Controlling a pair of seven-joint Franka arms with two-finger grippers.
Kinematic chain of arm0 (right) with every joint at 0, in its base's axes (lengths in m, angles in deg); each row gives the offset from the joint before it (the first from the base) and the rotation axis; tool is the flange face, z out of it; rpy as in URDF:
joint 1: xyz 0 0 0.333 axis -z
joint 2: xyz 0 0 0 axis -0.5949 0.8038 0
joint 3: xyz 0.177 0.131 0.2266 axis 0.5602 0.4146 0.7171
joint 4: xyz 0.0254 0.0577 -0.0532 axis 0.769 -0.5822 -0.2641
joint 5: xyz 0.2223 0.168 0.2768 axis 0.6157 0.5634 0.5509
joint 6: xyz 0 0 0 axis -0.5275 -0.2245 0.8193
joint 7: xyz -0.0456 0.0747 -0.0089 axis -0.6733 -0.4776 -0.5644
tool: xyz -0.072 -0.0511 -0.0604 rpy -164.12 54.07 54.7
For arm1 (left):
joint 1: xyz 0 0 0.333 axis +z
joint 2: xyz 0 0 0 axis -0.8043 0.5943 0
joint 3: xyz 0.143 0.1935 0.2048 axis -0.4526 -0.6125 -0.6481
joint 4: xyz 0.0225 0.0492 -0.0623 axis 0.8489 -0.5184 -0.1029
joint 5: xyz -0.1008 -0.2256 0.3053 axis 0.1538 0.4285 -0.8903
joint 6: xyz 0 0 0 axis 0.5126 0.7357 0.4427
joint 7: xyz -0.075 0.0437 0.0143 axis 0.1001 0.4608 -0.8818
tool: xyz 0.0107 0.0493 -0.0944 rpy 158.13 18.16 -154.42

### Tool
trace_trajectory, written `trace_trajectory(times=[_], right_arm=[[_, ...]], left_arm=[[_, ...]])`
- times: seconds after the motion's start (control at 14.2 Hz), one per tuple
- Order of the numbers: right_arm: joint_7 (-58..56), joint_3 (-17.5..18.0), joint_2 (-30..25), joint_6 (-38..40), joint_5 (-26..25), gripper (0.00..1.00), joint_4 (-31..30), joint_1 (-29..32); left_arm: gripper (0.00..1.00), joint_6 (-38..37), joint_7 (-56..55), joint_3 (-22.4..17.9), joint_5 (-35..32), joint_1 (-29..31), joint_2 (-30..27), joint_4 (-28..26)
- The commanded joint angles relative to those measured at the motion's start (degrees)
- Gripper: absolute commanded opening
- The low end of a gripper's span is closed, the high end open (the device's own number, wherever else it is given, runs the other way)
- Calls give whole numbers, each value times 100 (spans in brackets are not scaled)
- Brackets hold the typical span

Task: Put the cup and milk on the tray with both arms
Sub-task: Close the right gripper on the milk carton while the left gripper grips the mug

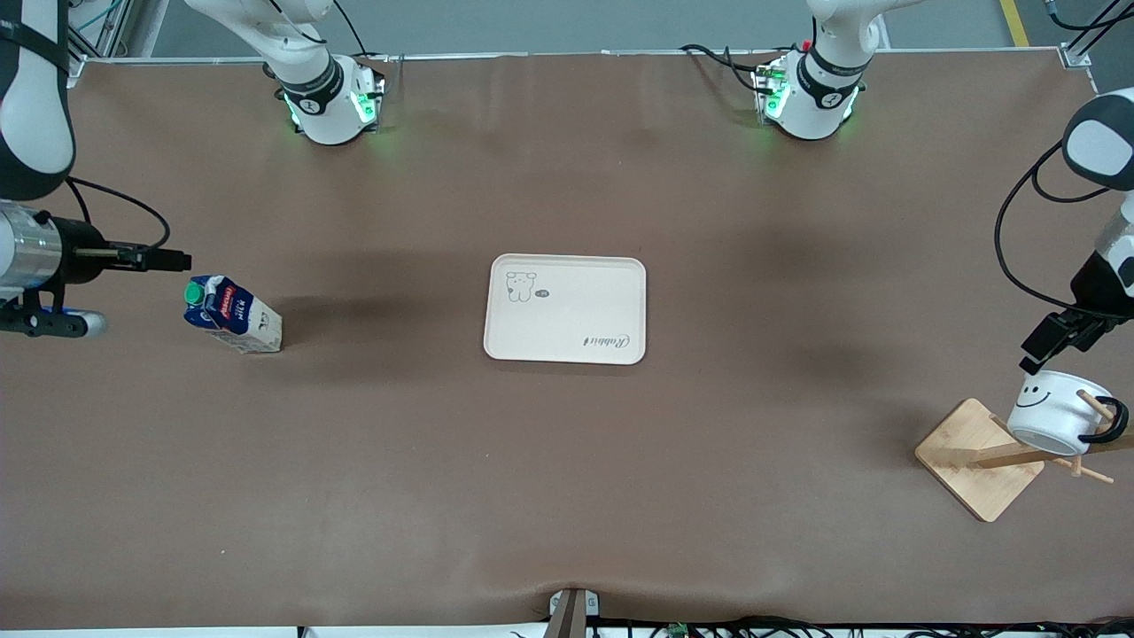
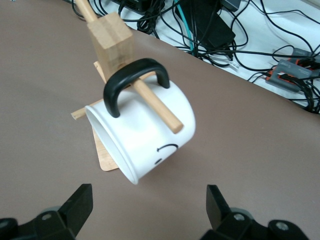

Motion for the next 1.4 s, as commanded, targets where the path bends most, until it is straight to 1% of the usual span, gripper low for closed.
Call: trace_trajectory(times=[0.0, 0.07, 0.21, 0.28, 0.35, 0.42, 0.49, 0.7, 0.77, 0.98, 1.05, 1.12, 1.19, 1.26, 1.33], right_arm=[[233, 36, 137, -430, 13, 100, 32, 30], [233, 36, 137, -598, 13, 100, -65, 13], [233, 36, 137, -660, -22, 100, -232, 4], [233, 28, 111, -826, -117, 100, -450, -5], [233, 27, 58, -1219, -249, 100, -757, 12], [233, 27, -20, -1641, -294, 100, -1047, 30], [233, 36, -117, -1880, -294, 100, -1285, 30], [199, 27, -319, -2075, -329, 100, -1857, 30], [190, 27, -381, -2145, -425, 100, -2015, 39], [128, 27, -504, -2672, -838, 100, -2298, 91], [76, 27, -505, -2708, -883, 100, -2324, 118], [-12, 27, -505, -2787, -883, 100, -2385, 170], [-91, 36, -505, -3005, -883, 100, -2525, 249], [-153, 36, -565, -3225, -883, 100, -2701, 293], [-145, 36, -636, -3358, -883, 100, -2859, 302]], left_arm=[[100, 167, 55, 48, 95, 100, 37, -37], [100, 167, 64, 48, 95, 109, 72, -28], [100, 219, 73, 39, 87, 109, 177, 42], [100, 376, 73, 39, 87, 101, 282, 77], [100, 604, 73, 48, 87, 83, 405, 77], [100, 832, 73, 48, 78, 74, 511, 69], [100, 974, 73, 57, 69, 65, 572, 77], [100, 1125, 82, 75, 34, 48, 652, 104], [100, 1125, 90, 75, 25, 48, 661, 130], [77, 1125, 178, 83, 25, 48, 687, 165], [69, 1125, 178, 92, 25, 39, 687, 165], [63, 1125, 205, 101, 25, 39, 679, 165], [54, 1125, 205, 118, 25, 39, 679, 139], [49, 1125, 240, 119, 25, 39, 679, 130], [46, 1125, 344, 119, 25, 39, 679, 130]])
